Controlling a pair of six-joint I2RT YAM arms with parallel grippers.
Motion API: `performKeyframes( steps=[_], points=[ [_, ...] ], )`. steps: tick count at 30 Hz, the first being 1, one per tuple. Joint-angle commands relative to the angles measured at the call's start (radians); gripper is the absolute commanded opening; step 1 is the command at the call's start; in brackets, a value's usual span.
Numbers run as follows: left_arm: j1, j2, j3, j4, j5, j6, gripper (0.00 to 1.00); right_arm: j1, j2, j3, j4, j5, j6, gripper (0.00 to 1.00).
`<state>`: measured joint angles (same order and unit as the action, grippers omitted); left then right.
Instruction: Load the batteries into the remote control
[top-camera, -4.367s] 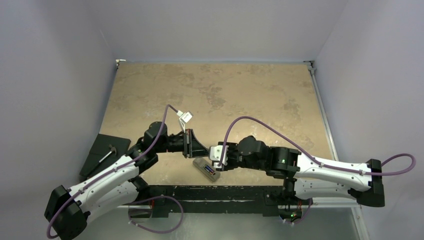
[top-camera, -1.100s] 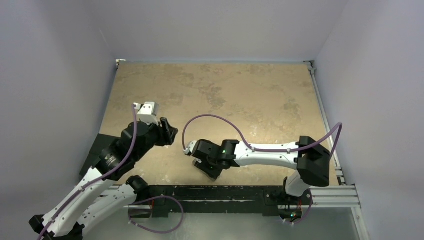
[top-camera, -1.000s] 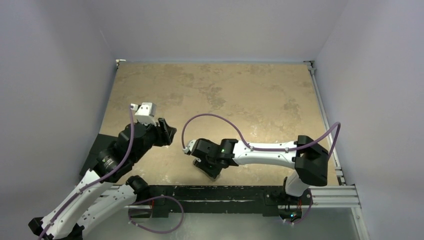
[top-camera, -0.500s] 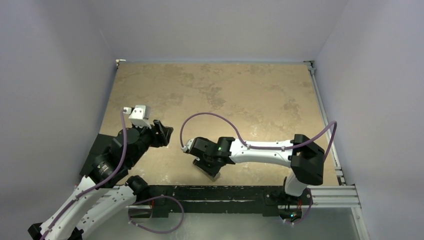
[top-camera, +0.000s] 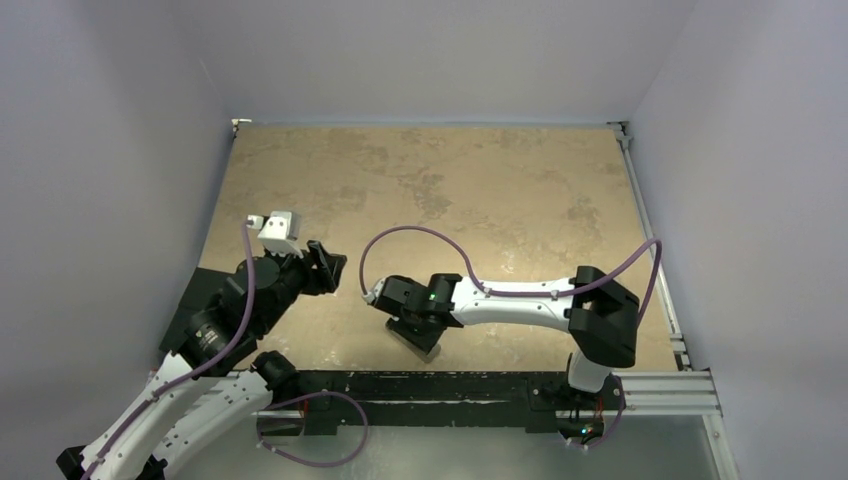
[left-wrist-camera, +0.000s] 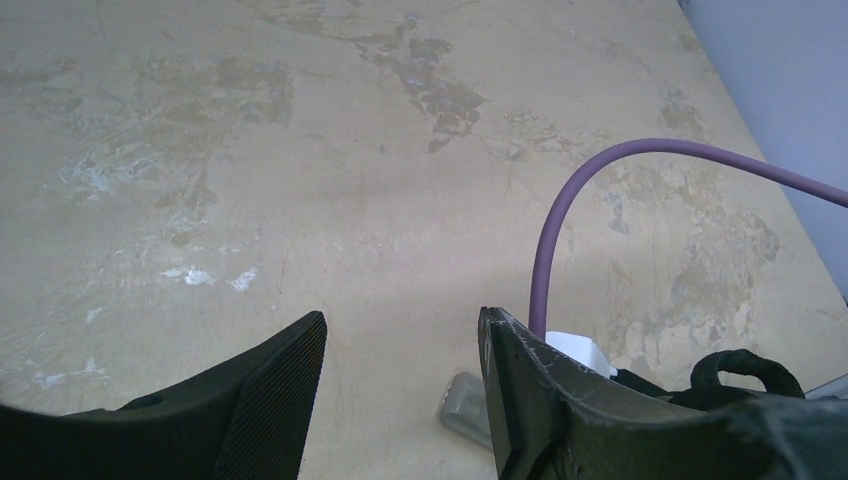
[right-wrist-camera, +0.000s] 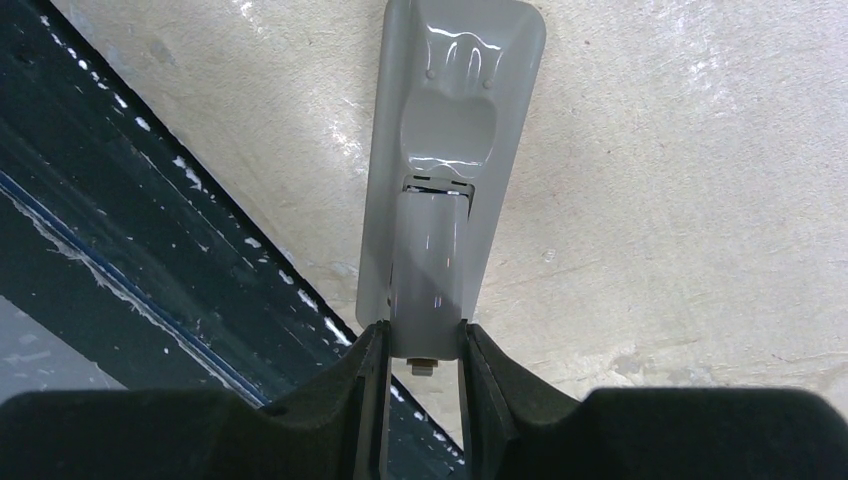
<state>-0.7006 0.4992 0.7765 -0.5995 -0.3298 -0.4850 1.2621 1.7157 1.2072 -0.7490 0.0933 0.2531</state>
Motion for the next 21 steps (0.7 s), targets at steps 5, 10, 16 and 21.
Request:
performKeyframes(
  steps=[5,10,16,21],
  points=[
    [0.006,-0.011,-0.008,0.039,-0.012,0.024,0.58,-0.003,0.002,0.051,-0.015,0.032,0.024,0.19],
    [0.007,-0.016,-0.009,0.039,-0.012,0.025,0.58,-0.003,0.011,0.052,-0.016,0.036,0.026,0.19],
    [0.006,-0.019,-0.01,0.04,-0.013,0.025,0.58,-0.003,0.019,0.053,-0.016,0.04,0.028,0.19],
    [0.006,-0.021,-0.01,0.04,-0.015,0.025,0.58,-0.003,0.024,0.052,-0.015,0.036,0.028,0.19]
  ],
)
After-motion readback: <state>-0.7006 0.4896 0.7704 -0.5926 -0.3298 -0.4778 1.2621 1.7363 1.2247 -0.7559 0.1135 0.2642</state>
